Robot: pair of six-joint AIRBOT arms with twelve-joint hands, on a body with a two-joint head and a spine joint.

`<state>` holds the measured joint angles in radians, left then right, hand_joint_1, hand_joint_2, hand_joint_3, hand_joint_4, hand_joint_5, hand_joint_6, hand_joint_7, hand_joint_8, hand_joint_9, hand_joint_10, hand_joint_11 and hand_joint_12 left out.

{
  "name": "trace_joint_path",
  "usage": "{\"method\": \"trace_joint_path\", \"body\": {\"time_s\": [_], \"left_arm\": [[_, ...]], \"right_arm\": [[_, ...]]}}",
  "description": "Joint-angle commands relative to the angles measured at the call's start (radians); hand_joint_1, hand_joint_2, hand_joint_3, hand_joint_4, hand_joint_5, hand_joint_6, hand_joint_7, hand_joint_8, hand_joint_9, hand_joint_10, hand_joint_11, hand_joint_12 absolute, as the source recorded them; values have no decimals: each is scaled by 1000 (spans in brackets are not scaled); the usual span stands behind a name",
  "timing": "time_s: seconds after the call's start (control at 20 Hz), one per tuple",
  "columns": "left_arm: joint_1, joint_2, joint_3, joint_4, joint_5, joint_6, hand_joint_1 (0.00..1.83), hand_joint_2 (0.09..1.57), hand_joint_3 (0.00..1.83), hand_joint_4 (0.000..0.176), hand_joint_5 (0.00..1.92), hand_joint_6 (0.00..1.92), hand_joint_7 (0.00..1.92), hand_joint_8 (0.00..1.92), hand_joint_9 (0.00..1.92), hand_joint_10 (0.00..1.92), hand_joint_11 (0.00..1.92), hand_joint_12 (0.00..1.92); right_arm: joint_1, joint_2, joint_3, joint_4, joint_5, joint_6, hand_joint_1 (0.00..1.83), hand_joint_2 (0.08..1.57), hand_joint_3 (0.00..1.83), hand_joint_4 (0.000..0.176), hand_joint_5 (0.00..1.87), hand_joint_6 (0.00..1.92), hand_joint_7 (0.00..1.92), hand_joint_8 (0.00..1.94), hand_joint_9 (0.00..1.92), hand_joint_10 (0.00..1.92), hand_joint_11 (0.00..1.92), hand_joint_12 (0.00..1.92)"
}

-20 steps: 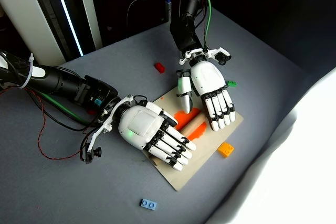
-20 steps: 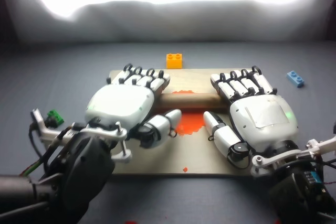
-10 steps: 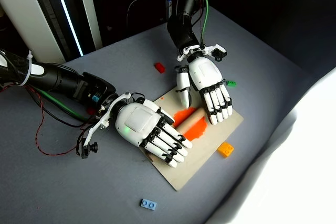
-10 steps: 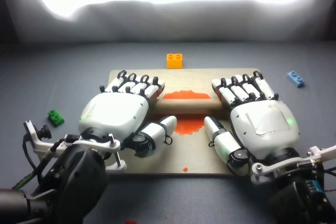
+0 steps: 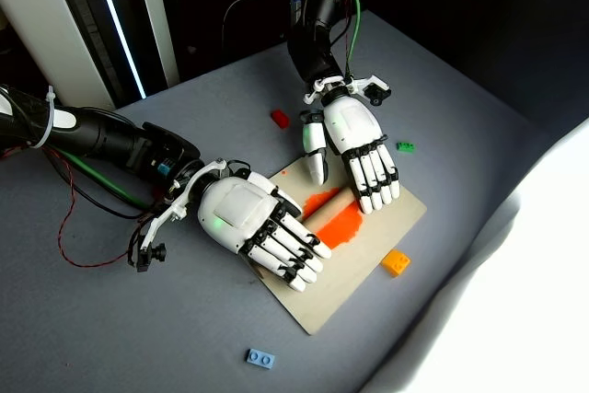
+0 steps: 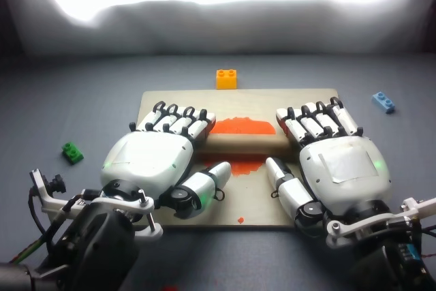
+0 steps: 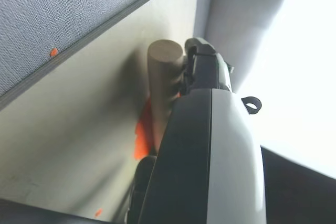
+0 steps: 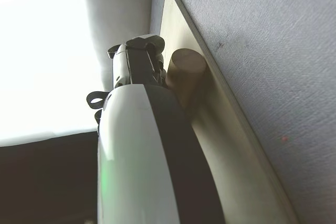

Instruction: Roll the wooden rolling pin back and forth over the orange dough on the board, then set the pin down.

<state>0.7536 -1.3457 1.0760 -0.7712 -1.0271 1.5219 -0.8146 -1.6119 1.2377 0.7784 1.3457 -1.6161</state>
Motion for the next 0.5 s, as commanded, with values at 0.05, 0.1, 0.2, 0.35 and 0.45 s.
{"method": "trace_joint_path", "body": {"time_s": [0.05,0.1,0.2,0.35,0.45], "left_arm": [[5,5,-7,60,-116,-6,0,1496,0,0,186,1,196,3,132,1,0,334],[9,5,-10,63,-120,-7,0,1496,0,0,192,3,203,4,140,3,0,352],[18,5,-19,66,-131,-7,0,1495,0,0,184,3,195,0,134,0,0,334],[34,5,-32,70,-152,-7,0,1496,0,0,180,0,196,6,135,1,0,297],[38,5,-36,74,-156,-7,0,1493,0,0,194,3,213,3,150,3,0,352]], "right_arm": [[0,7,-4,-56,104,-8,0,1560,1,0,300,13,373,0,266,5,0,696],[0,8,-4,-55,106,-8,0,1564,2,0,306,15,375,1,269,6,0,715],[0,7,-9,-41,106,-13,0,1564,1,0,318,19,385,4,277,8,0,759],[-3,7,-23,-33,110,-23,0,1566,7,0,298,10,369,2,246,8,0,630],[-4,7,-29,-33,114,-29,0,1560,2,0,283,3,339,0,243,9,0,610]]}}
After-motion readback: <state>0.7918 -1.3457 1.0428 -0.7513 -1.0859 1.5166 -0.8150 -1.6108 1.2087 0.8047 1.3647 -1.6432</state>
